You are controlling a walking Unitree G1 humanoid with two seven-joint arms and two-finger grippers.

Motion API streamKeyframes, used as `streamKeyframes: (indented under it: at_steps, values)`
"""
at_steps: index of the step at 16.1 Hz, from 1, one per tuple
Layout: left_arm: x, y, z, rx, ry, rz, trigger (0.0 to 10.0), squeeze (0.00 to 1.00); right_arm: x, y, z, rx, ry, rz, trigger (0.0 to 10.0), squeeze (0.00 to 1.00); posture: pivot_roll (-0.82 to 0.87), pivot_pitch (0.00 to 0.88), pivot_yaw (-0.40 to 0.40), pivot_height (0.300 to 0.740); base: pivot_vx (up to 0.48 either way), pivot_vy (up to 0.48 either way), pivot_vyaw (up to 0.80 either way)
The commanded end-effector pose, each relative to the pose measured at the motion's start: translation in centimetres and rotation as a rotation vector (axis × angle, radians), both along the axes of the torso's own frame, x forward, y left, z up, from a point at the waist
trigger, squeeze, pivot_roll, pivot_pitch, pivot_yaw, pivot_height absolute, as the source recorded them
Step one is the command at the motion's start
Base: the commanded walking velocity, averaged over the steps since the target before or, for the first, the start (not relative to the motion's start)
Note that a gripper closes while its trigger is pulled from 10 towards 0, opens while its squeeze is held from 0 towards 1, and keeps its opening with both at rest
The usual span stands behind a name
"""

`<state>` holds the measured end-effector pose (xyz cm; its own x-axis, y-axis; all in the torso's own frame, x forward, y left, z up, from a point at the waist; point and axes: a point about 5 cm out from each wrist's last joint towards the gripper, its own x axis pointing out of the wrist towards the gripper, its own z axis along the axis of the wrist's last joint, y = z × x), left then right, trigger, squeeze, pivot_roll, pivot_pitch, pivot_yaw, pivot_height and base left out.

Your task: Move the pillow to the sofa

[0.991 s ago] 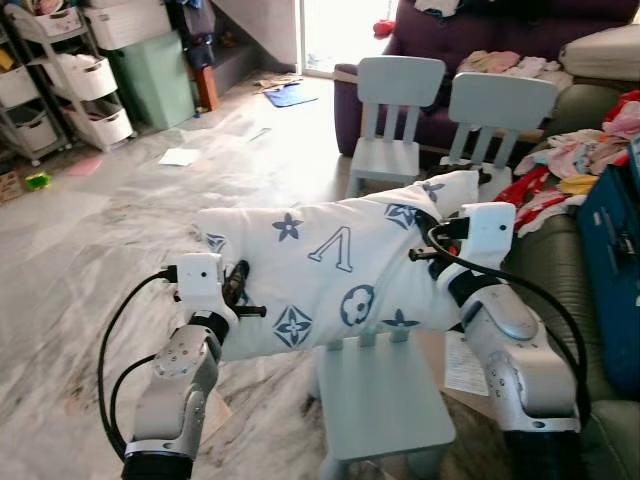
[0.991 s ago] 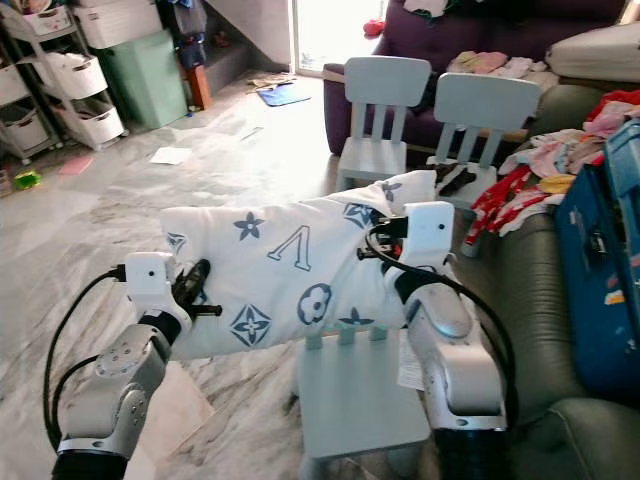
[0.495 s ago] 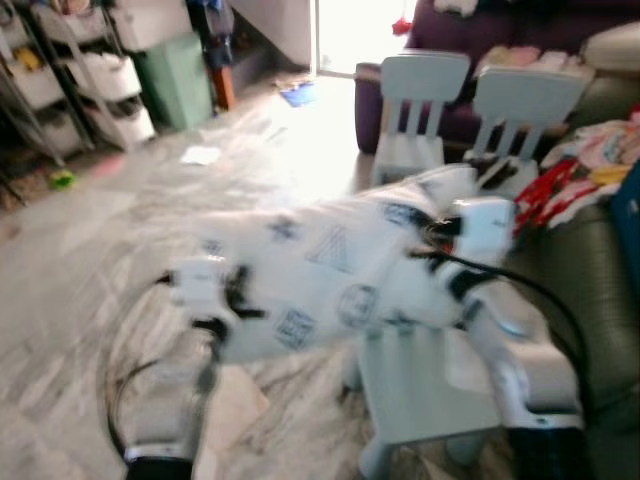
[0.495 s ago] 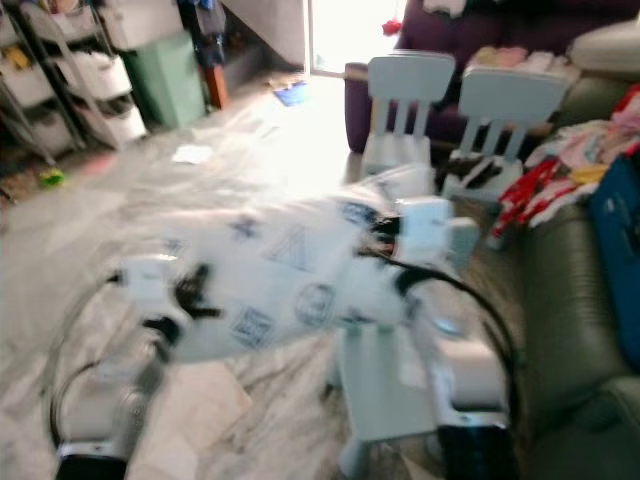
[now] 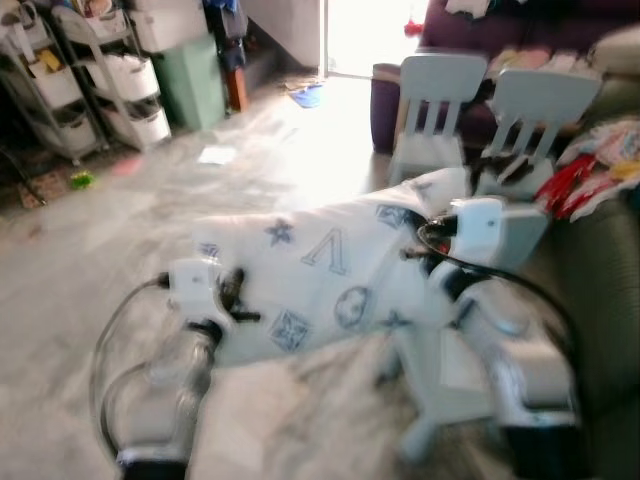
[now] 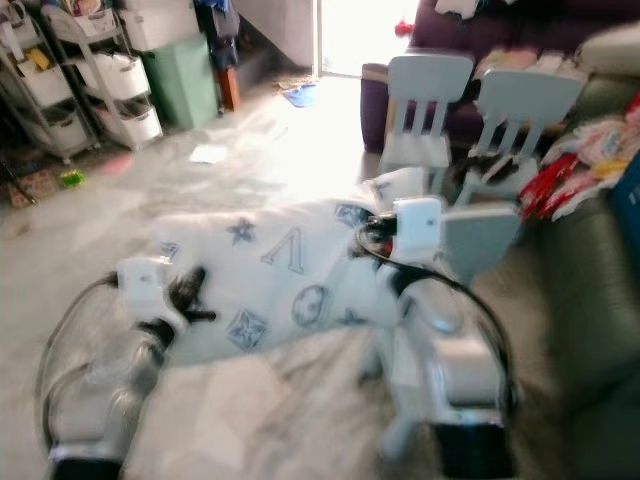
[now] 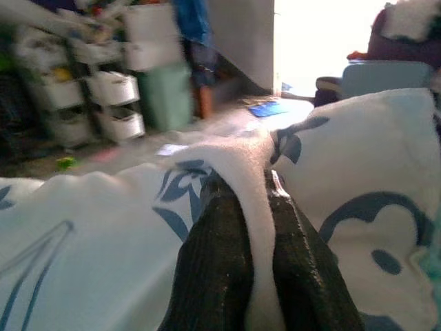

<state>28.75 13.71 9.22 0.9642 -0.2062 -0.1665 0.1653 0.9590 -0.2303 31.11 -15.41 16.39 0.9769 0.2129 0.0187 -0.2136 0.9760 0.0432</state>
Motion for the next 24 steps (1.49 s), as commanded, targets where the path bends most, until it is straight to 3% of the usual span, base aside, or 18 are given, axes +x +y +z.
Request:
streamKeyframes:
  at_steps: [1,7,24]
  values:
    - [0.25,0.43,0.69,0.015,-0.028,0.001,10.0,0.0,0.11,0.42,1.15,0.011,-0.046,0.007,10.0,0.0,-0.22,0.0,0.021,0.74,0.0,0.0,0.0]
    - [0.52,0.45,0.91,-0.036,-0.017,-0.003,10.0,0.0,0.21,0.32,1.16,0.002,-0.041,-0.006,10.0,0.0,-0.22,0.0,0.022,0.74,0.0,0.0,0.0]
    - [0.9,0.72,0.98,-0.072,-0.005,0.022,10.0,0.0,0.53,0.18,1.1,-0.012,-0.03,-0.018,10.0,0.0,-0.23,0.0,0.022,0.74,0.0,0.0,-0.8]
